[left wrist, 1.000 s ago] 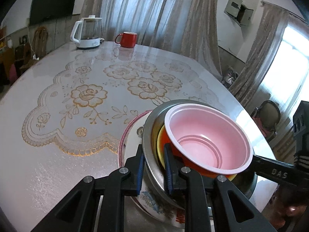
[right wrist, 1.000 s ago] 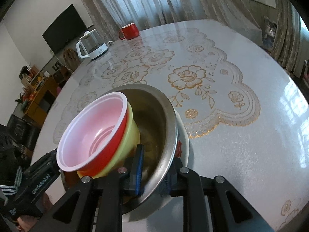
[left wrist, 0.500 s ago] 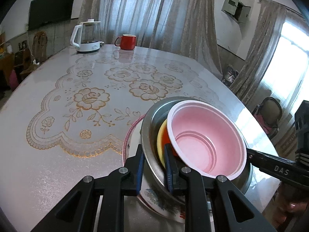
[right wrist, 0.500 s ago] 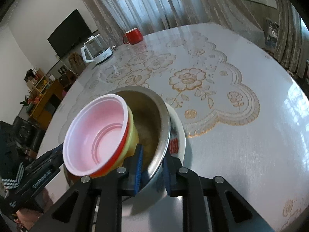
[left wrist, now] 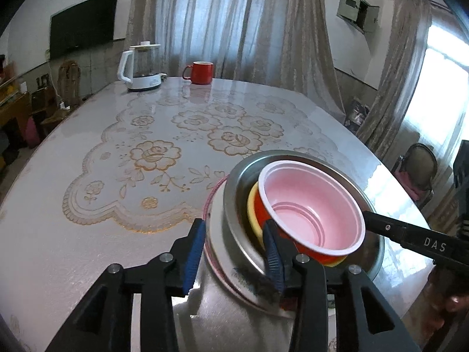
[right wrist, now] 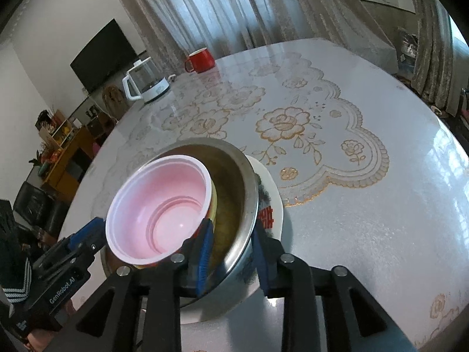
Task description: Organize plates and bowls
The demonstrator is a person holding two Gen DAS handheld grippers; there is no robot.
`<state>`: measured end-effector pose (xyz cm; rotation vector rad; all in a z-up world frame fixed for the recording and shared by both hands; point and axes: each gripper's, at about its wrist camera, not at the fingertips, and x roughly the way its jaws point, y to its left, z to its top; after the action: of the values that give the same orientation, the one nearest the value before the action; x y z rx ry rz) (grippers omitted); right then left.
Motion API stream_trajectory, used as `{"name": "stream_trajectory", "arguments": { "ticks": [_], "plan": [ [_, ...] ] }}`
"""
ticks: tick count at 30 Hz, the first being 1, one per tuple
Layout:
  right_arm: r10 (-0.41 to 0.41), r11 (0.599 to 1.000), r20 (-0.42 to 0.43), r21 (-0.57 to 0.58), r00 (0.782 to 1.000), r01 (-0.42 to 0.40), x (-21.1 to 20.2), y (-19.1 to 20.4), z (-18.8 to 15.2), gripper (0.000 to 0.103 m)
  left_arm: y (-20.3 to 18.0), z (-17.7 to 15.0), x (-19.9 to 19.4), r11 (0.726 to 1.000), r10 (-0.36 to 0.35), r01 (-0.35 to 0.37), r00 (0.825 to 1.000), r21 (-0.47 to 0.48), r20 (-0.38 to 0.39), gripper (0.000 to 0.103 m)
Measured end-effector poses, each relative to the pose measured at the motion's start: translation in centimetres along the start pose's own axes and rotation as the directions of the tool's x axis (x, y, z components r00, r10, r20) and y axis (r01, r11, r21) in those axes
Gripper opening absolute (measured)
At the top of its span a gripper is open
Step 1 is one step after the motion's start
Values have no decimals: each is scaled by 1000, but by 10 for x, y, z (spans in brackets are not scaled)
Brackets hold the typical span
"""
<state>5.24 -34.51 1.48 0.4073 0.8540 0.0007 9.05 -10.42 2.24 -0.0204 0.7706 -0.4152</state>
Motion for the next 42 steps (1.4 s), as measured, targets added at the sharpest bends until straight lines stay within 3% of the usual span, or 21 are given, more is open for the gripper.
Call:
{"name": "stream_trajectory", "arguments": {
  "ticks": [4,14,19,21,24,28,31,35,40,42],
  "plan": [
    [-10,1000,8,-10,1000,10,-7,3,-5,28,1,-4,-9,1000,28,-28,1000,4,6,44],
    [-6,999,34,-49,999,8,-31,13,-30,28,-4,-26,-41,999,45,-45,999,4,30,80],
    [-17,994,90,-105,996,27,-45,24,-46,29,-8,-34,-52,999,51,-52,998,10,32,90],
    [-24,992,110,-121,994,37,-49,28,-54,31,-9,-38,-57,997,68,-69,997,16,35,94],
    [-68,988,148,-130,987,88,-53,33,-64,41,-11,-45,-63,994,106,-107,994,34,39,103],
    [-134,976,211,-142,968,166,-60,43,-82,56,-13,-55,-73,985,153,-156,987,77,44,103],
    [-130,978,256,-126,958,166,-68,47,-93,63,-11,-62,-81,982,167,-170,985,83,42,103],
    [-128,969,330,-157,935,188,-79,62,-110,68,-4,-70,-99,987,151,-154,985,40,79,103],
    [-113,968,358,-169,927,184,-85,70,-119,70,1,-73,-116,968,247,-252,954,8,169,103],
    [-117,970,367,-159,923,186,-87,70,-121,70,2,-74,-119,966,255,-260,950,3,181,103]
  ]
}}
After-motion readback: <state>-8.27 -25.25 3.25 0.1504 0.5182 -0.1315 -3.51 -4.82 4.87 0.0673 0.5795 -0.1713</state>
